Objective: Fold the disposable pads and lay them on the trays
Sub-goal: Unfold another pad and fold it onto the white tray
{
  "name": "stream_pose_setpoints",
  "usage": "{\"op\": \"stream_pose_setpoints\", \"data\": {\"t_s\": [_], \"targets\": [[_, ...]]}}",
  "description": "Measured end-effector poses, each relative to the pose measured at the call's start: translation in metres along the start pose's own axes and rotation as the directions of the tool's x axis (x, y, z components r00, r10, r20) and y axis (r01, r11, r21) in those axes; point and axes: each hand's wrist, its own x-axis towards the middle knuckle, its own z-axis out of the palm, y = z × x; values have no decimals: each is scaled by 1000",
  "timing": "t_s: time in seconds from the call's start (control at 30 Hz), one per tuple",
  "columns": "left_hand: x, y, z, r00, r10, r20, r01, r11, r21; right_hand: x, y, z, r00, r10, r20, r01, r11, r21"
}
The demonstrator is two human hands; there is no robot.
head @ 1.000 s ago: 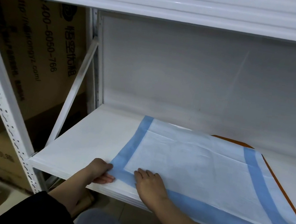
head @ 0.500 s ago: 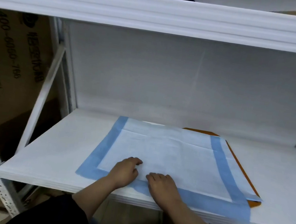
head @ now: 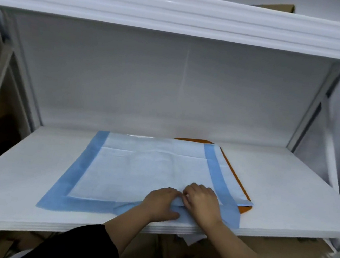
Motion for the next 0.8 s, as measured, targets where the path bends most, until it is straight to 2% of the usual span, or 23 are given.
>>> {"op": "stream_pose_setpoints", "data": {"t_s": [0.1,0.17,0.2,0.23,0.27,0.33,0.37,0.4,0.47,0.53,0.63,0.7,0.8], "targets": [[15,18,3,986,-97,-139,90,994,-60,-2,22,-10,992,123,5,-123,992,39],[22,19,5,964,-148,-220,122,984,-127,-8,37,-18,955,297,1,-296,950,98],[23,18,4,954,-165,-249,123,977,-176,-12,45,-21,912,409,-4,-404,903,143],[22,15,4,942,-177,-284,115,968,-222,-17,52,-24,843,537,-8,-524,826,207],[20,12,3,927,-185,-327,102,962,-255,-22,59,-25,741,672,-7,-645,714,273],[17,6,4,898,-169,-406,65,964,-258,-34,75,-24,473,879,61,-824,417,384],[14,5,5,898,-142,-417,47,972,-230,-40,80,-24,354,928,119,-862,275,426],[12,3,8,909,-103,-404,25,981,-194,-45,84,-22,272,944,187,-870,158,467],[9,2,14,952,17,-306,-47,995,-93,-51,88,-20,190,928,321,-856,-4,517],[7,2,22,977,119,-178,-120,993,4,-54,87,-18,129,904,408,-861,-102,499],[7,10,27,980,150,-128,-147,988,37,-53,88,-16,57,859,509,-858,-219,464],[9,15,29,980,171,-103,-164,984,75,-51,89,-18,42,807,588,-882,-247,401],[11,18,33,979,204,-12,-198,960,197,-51,93,-20,57,746,664,-923,-214,321]]}}
